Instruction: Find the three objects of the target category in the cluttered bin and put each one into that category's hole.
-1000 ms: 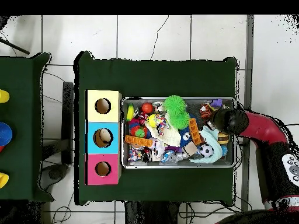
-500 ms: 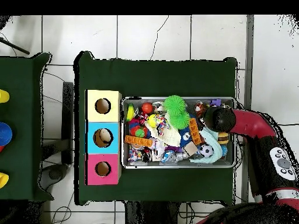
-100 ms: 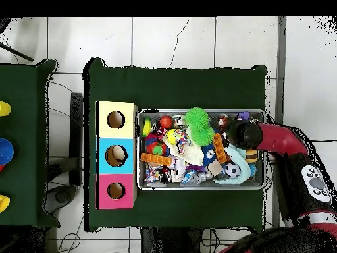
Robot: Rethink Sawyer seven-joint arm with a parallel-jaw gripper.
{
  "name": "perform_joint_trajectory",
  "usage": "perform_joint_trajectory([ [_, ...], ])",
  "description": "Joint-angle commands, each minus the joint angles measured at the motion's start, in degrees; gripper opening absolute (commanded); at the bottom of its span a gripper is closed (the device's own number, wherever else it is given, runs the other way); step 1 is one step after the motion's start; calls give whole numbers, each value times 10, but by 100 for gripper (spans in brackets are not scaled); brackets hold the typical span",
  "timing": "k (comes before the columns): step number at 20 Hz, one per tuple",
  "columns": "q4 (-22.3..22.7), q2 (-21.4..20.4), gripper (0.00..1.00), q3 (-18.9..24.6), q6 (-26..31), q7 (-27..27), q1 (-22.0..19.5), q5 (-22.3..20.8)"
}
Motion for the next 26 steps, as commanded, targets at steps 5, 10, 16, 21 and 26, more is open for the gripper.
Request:
perform_joint_trajectory([
  [5, 15, 21, 0, 53, -43, -24, -34, 1],
  [10, 17, 16, 0, 60, -35, -25, -39, 2],
  [16, 77, -110, 0, 67, 76, -17, -38, 61],
  [21, 66, -154, 0, 56, 152, -34, -22, 84],
  [26, 64, -178, 0, 51, 190, -40, -13, 94],
])
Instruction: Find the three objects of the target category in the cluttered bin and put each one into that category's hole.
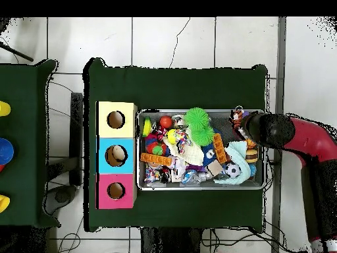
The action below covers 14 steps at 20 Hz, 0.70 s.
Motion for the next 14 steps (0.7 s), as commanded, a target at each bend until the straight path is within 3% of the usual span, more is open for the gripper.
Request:
perform_joint_trajectory([
  [1, 23, -62, 0, 23, 97, -40, 18, 23],
  [9, 38, -107, 0, -1, 123, -24, 47, 8],
  [14, 39, -136, 0, -4, 181, -3, 71, 33],
])
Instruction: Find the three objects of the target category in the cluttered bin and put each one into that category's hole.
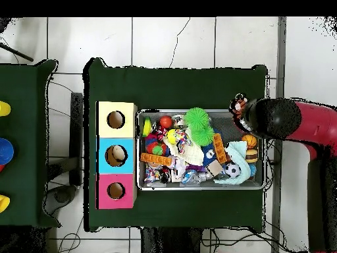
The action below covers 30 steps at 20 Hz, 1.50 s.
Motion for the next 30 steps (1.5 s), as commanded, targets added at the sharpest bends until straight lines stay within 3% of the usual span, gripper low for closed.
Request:
perform_joint_trajectory([
  [1, 42, -38, 0, -5, 119, 6, 30, 26],
  [5, 87, -55, 0, -6, 152, 35, 51, 57],
  [12, 173, -104, 0, 4, 156, 125, 102, 168],
  [17, 182, -132, 0, -12, 175, 154, 144, 218],
  [21, 171, -119, 0, -28, 163, 166, 165, 233],
  [30, 200, -112, 0, -52, 85, 149, 167, 251],
])
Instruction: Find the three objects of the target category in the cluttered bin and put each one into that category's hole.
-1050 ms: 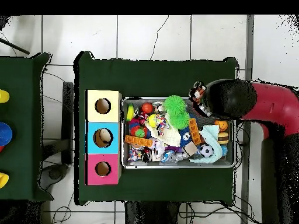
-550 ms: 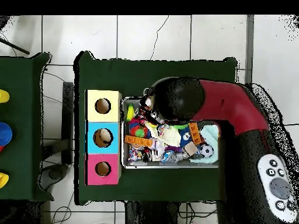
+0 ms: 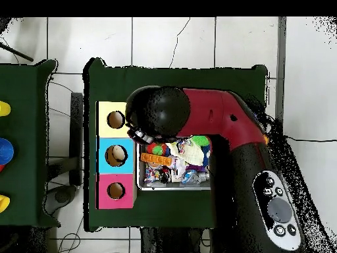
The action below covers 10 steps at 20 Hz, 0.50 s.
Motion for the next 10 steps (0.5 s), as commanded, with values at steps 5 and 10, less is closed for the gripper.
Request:
perform_joint_trajectory([
  [5, 89, 12, 0, -51, -38, 141, -19, 28],
  [10, 94, 20, 0, -58, -60, 134, -13, 25],
])
